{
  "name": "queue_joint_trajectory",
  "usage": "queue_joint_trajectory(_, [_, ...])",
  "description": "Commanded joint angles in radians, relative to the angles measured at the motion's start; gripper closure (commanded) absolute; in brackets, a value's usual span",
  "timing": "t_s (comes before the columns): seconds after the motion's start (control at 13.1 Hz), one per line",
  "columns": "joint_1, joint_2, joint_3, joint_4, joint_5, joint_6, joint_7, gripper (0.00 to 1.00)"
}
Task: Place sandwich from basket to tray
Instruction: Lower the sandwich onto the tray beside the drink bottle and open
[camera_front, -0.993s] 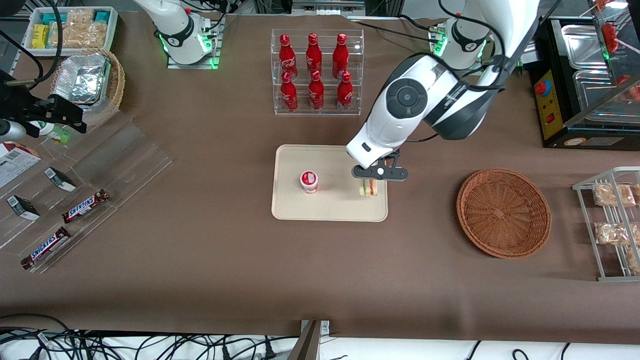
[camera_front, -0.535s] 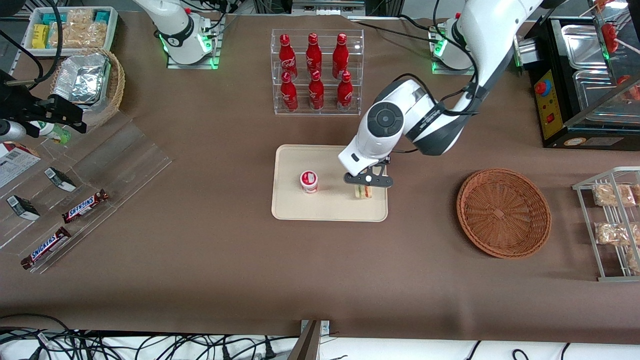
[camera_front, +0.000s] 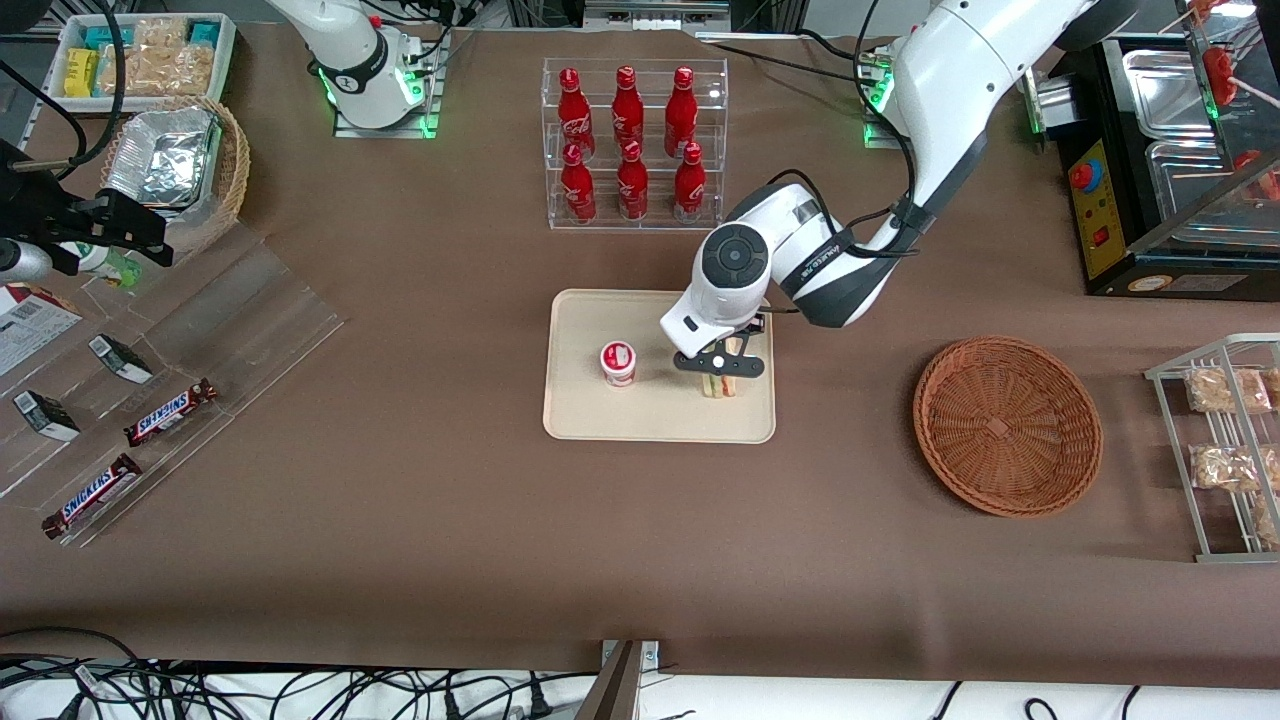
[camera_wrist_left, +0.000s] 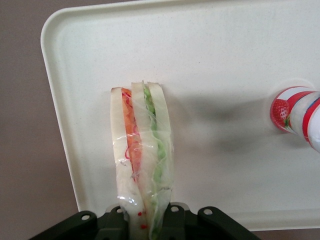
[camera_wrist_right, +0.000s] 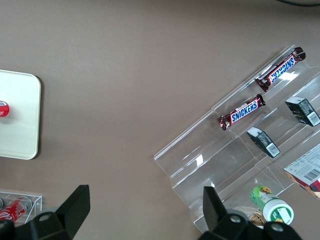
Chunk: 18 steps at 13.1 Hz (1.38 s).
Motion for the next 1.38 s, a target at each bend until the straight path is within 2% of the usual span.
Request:
queue_joint_trajectory(0.0, [-0.019,0.015,0.003,0.013,0.036,0.001,-0.033,1.0])
queue_joint_trajectory(0.08, [-0.022,0.017,0.005,0.013,0.036,0.001,-0.033,1.0])
queue_joint_trajectory(0.15, [-0.022,0.017,0.005,0.013,0.036,0.001,-0.033,0.93])
queue_joint_trajectory(0.46, [-0.022,0.032,0.006,0.011,0.043,0.001,-0.032,0.82])
queue_joint_trajectory(0.61, [-0.022,0.044,0.006,0.011,0.085,0.001,-0.036,0.76])
queue_joint_trajectory(0.69, [-0.022,0.046,0.006,0.013,0.085,0.001,-0.036,0.67])
queue_joint_trajectory(0.84, [-0.022,0.046,0.006,0.013,0.085,-0.002,-0.035,0.14])
queue_joint_trajectory(0.92, [-0.021,0.041,0.006,0.014,0.085,-0.008,-0.036,0.0])
queue_joint_trajectory(1.15, [-0.002,0.009,0.003,0.027,0.077,-0.028,-0.042,0.0])
queue_joint_trajectory(1.3, [0.024,-0.037,-0.001,0.074,0.071,-0.103,-0.058,0.0])
